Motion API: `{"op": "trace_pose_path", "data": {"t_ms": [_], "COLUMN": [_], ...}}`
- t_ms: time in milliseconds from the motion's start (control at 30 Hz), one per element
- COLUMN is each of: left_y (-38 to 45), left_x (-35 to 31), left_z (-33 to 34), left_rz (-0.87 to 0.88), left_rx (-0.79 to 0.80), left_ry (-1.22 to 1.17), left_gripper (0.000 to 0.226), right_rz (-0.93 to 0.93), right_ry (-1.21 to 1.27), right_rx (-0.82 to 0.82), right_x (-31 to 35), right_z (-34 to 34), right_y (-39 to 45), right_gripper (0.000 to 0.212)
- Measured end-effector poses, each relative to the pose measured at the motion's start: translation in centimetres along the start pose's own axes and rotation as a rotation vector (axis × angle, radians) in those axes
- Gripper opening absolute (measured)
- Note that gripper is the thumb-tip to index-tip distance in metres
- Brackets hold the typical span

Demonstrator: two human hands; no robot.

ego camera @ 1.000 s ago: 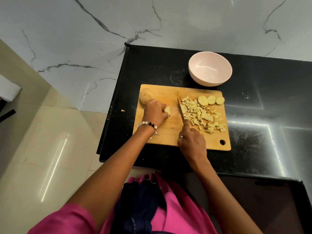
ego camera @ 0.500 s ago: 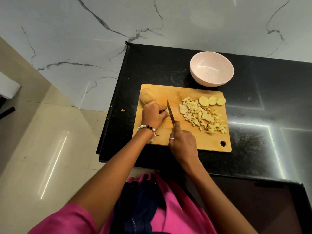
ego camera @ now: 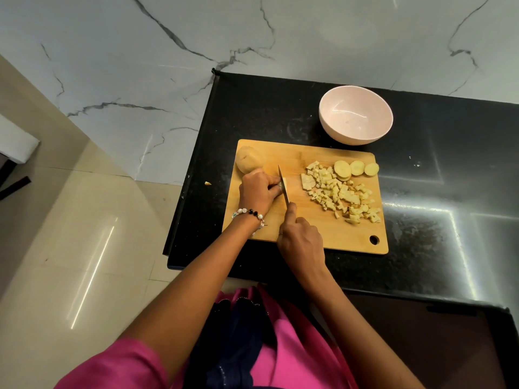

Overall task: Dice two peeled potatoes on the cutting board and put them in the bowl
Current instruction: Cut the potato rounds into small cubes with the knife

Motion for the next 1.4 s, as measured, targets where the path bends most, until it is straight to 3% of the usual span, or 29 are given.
{"op": "trace_pose_path", "data": {"t_ms": [167, 300, 633, 833, 1033, 1400], "left_y": [-0.1, -0.2, -1.2, -1.7, -1.8, -2.1], "left_x": [0.0, 0.5, 1.0, 2.5, 3.5, 2.3], "left_z": [-0.2, -0.1, -0.7, -1.7, -1.7, -1.8], "left_rz": [-0.005, -0.033, -0.03, -0.081, -0.171, -0.145], "left_rx": [-0.025, -0.018, -0.054, -0.156, -0.164, -0.231], "left_ry": [-0.024, -0.037, -0.157, -0.263, -0.338, -0.238], "left_gripper": [0.026, 0.03, 0.033, 0.022, 0.021, 0.02], "right_rz": [0.008, 0.016, 0.058, -0.025, 0.049, 0.149], "right_ry": [-0.098, -0.011, 0.086, 0.066, -0.006, -0.042], "right_rx": [-0.018, 0.008, -0.116, 0.003, 0.029, -0.02], "right_x": [-1.0, -1.2, -2.9, -0.6, -2.0, -6.9], "right_z": [0.5, 0.2, -1.6, -0.3, -0.4, -2.1], "right_y": [-2.1, -1.6, -1.0, -1.1, -0.5, -1.3], "right_gripper": [0.059, 0.059, 0.05, 0.053, 0.055, 0.057]}}
Point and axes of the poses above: each hand's wrist, its own y-axis towards the middle knuckle, its own z-axis out of the palm, x = y × z, the point moved 9 cm from there along y, towards the middle knuckle, and after that the axes turned 3 degrees about -z, right-handed, at the moved point
